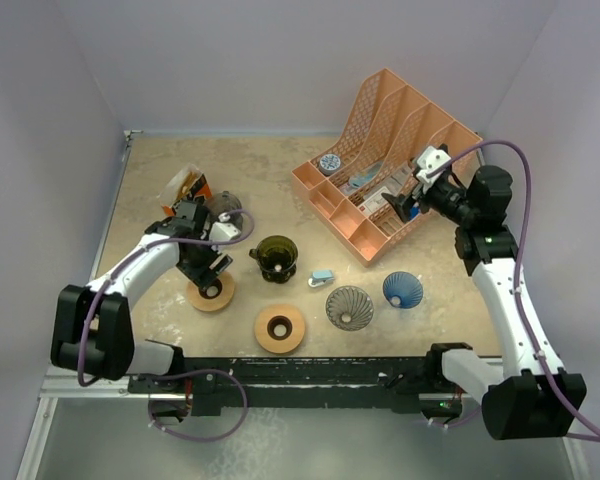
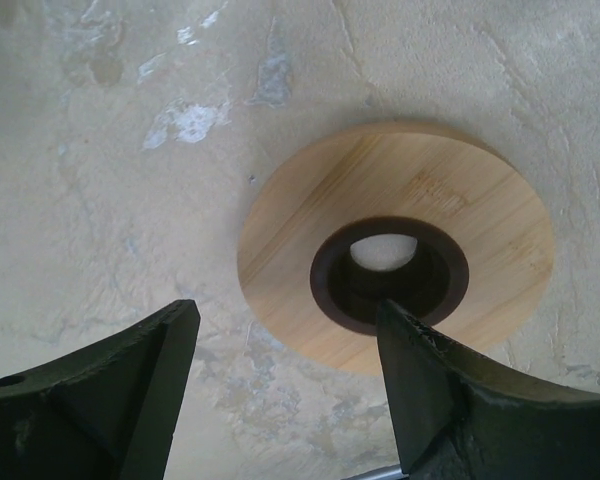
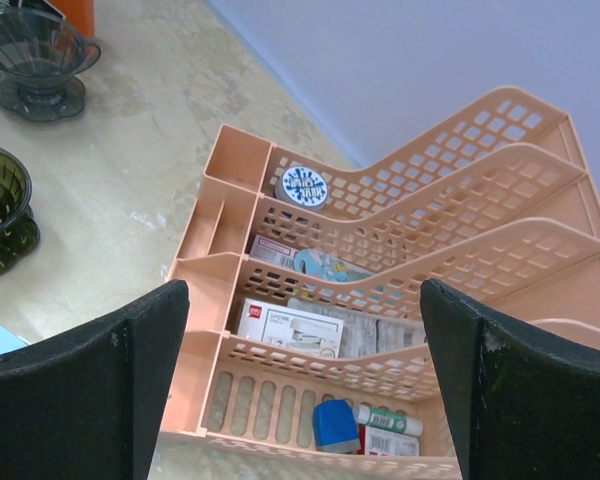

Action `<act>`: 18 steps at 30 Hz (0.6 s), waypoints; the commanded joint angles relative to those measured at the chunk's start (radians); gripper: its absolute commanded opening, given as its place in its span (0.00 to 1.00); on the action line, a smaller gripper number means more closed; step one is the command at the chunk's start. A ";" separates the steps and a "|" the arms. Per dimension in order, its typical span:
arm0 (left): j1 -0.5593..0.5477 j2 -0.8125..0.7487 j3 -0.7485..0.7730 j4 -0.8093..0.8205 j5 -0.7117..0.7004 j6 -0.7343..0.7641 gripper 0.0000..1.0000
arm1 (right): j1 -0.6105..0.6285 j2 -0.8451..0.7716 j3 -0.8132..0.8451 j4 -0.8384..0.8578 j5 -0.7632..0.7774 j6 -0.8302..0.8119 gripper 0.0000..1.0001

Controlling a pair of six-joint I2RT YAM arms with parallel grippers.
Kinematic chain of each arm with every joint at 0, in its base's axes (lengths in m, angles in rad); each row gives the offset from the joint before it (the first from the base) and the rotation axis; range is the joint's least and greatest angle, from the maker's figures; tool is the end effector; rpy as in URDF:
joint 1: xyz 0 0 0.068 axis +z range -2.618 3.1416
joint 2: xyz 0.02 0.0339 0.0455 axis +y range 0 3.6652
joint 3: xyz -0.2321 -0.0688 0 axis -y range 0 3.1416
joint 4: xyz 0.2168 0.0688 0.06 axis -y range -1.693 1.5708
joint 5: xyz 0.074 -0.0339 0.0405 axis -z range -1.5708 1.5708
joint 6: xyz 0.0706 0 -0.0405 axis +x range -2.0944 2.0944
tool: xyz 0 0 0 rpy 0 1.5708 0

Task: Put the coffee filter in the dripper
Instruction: Pick up the dripper holder from the center of the board.

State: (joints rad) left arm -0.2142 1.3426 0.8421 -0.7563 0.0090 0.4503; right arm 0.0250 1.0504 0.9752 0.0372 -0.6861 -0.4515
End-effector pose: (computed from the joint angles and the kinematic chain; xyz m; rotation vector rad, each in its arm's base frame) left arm 0.2257 -0.0498 0.1507 0.9245 2.6731 0.0401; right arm 0.2526 0.0511 0.3535 -0.8651 1.3514 0.2205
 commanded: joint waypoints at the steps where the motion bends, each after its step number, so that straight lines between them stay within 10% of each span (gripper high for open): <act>1: 0.012 0.055 0.007 0.041 0.054 0.032 0.71 | -0.005 -0.035 -0.011 0.056 -0.021 0.018 1.00; 18: 0.053 0.161 0.015 0.048 0.135 0.036 0.45 | -0.005 -0.007 -0.030 0.056 0.007 0.012 1.00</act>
State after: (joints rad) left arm -0.1669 1.4960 0.8421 -0.7208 0.0971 0.4866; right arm 0.0250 1.0428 0.9455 0.0582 -0.6903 -0.4442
